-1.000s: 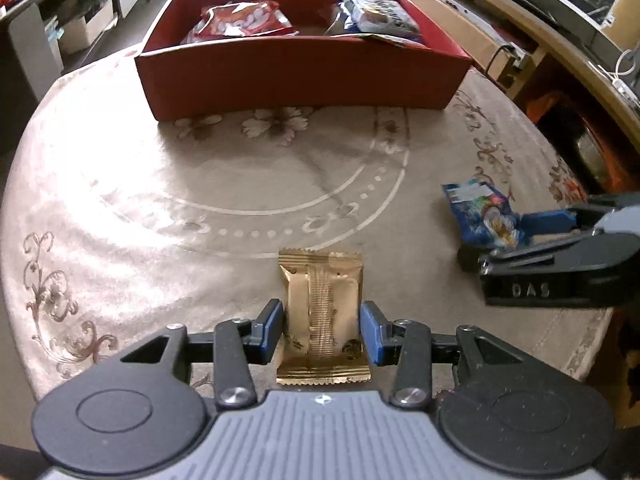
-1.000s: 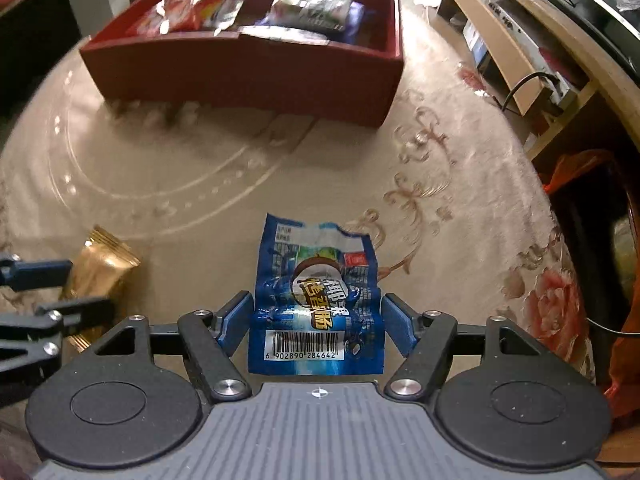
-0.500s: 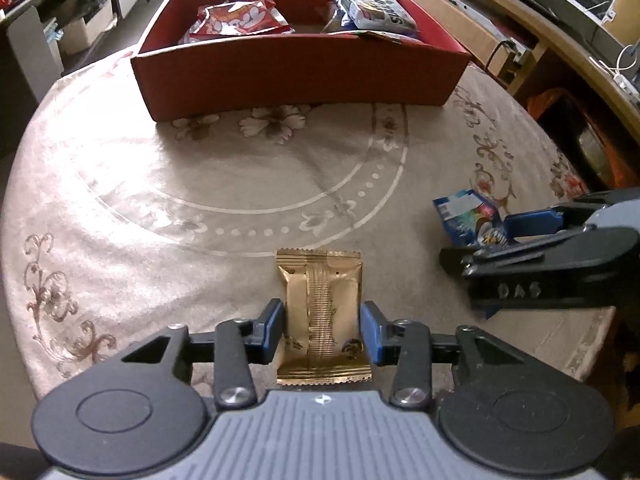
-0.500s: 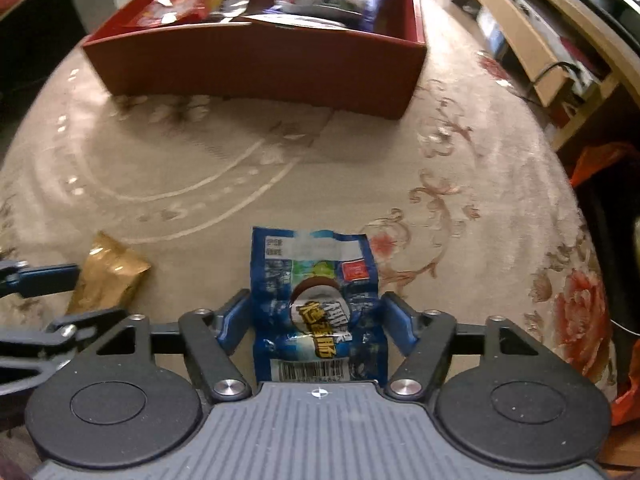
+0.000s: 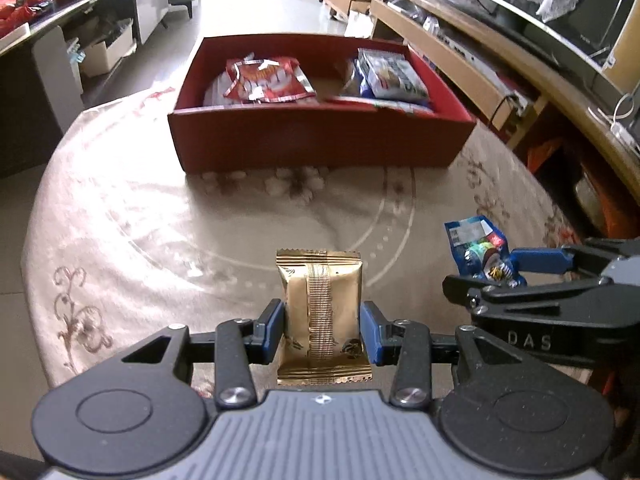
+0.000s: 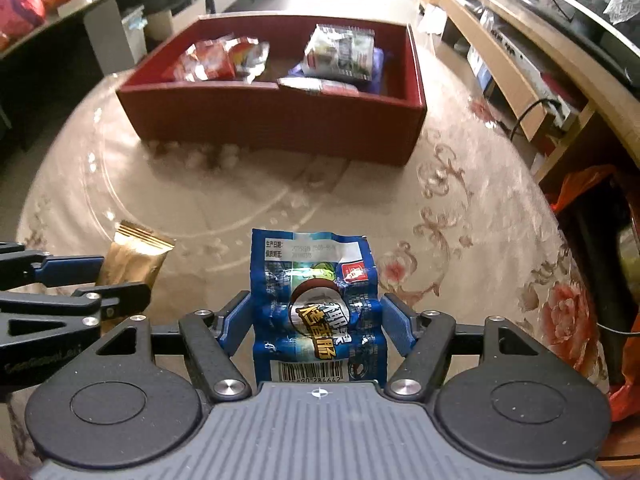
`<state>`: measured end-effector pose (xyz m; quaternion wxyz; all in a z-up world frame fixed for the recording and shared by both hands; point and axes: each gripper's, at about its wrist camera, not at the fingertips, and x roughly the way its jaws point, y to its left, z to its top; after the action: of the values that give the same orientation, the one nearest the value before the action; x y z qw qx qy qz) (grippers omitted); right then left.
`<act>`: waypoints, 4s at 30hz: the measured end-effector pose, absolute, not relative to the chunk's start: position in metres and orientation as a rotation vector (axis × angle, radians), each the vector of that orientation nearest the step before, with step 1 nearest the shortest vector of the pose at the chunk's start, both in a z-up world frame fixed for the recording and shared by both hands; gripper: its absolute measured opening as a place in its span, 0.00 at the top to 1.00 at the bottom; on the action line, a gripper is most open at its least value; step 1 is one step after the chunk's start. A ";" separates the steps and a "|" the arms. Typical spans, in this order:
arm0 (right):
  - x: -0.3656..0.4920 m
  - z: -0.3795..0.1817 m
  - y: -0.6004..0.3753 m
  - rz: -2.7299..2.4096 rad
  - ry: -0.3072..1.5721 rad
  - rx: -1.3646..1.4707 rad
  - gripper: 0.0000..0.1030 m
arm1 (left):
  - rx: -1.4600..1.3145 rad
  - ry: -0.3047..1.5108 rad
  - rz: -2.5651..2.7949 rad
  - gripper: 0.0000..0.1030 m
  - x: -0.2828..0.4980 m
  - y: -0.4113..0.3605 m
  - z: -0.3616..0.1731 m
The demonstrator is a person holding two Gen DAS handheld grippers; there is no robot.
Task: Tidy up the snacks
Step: 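Lift both held snacks and carry them over the red box, then lower both snacks into the red box and open both tools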
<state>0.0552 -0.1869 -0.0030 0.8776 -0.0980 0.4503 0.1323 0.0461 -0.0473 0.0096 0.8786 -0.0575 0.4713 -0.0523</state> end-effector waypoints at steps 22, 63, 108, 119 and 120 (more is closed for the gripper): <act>0.066 0.031 -0.179 0.285 0.811 -0.108 0.27 | -0.111 0.875 -0.074 0.59 0.081 -0.042 0.042; 0.156 0.075 -0.176 0.222 0.679 -0.016 0.27 | -0.100 0.743 -0.010 0.60 0.194 -0.043 0.079; 0.205 0.039 -0.163 0.160 0.787 -0.065 0.17 | -0.092 0.850 0.069 0.51 0.233 -0.041 0.041; 0.196 0.042 -0.167 0.134 0.783 -0.087 0.15 | -0.099 0.827 0.055 0.40 0.218 -0.036 0.052; 0.194 0.042 -0.168 0.129 0.779 -0.088 0.15 | -0.099 0.826 0.056 0.40 0.216 -0.035 0.052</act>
<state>0.1938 -0.1677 0.0424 0.9221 -0.0427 0.3793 0.0627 0.2159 -0.0350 0.0519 0.9142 -0.0481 0.4014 0.0273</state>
